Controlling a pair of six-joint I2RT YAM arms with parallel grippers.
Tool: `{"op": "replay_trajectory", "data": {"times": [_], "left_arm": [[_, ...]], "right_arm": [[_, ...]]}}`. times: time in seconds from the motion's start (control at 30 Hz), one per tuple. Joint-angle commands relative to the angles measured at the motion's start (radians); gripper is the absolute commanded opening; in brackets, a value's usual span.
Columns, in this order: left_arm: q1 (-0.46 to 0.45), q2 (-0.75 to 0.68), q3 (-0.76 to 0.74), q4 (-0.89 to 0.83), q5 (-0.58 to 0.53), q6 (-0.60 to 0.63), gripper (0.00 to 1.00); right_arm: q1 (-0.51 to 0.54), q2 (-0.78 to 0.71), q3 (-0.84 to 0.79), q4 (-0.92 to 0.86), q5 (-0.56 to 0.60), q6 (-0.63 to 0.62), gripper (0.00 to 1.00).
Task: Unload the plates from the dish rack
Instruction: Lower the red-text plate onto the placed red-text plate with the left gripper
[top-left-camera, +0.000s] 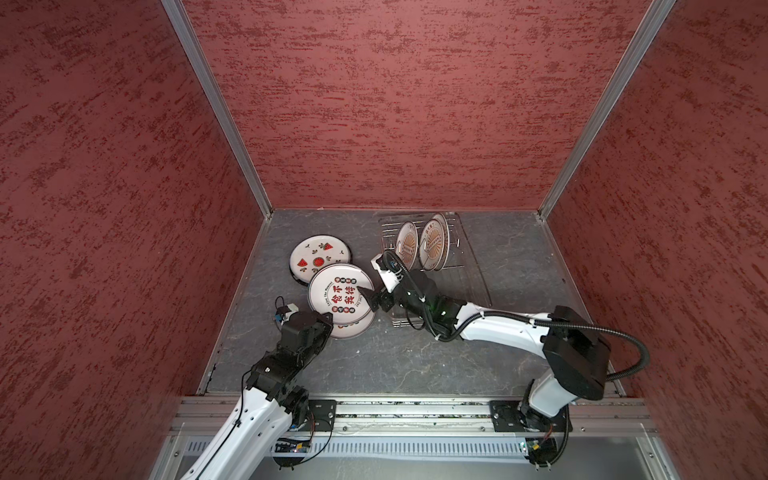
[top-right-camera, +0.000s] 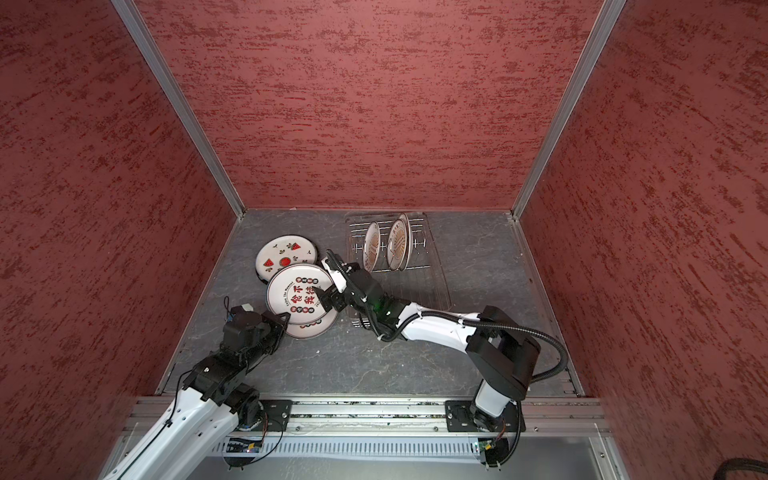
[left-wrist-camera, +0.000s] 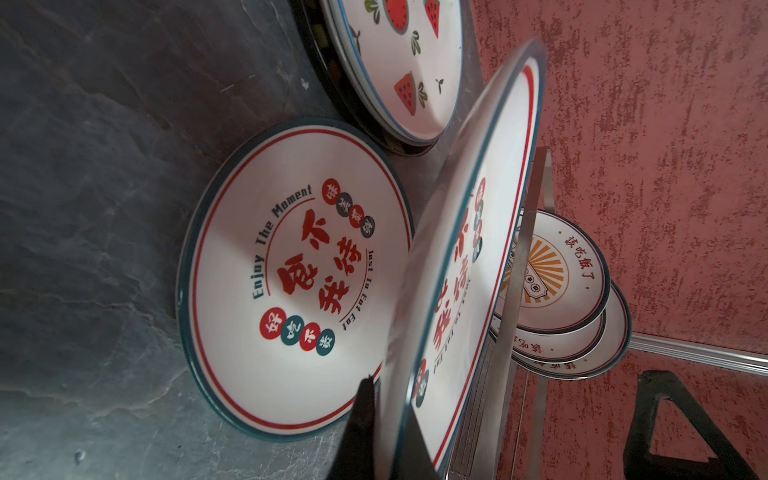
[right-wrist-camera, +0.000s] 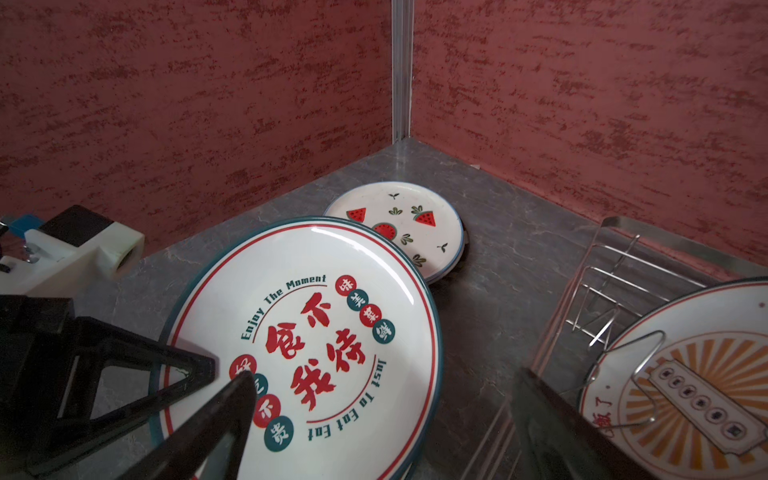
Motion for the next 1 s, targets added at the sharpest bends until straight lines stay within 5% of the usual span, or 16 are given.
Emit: {"op": "replay_trajectory", "data": {"times": [0.0,0.97], "left_arm": [[0.008,-0.013,0.035,-0.009,0.002,-0.061,0.0],[0.084,0.2,0.02,0.036,0.214,-0.099,0.0]], "right_arm": [[0.007,0.032,0.055,-0.07,-0.069,-0.016,0.96],[0.01,0.166,0.183,-0.252,-0.102,-0.044,0.97]]}}
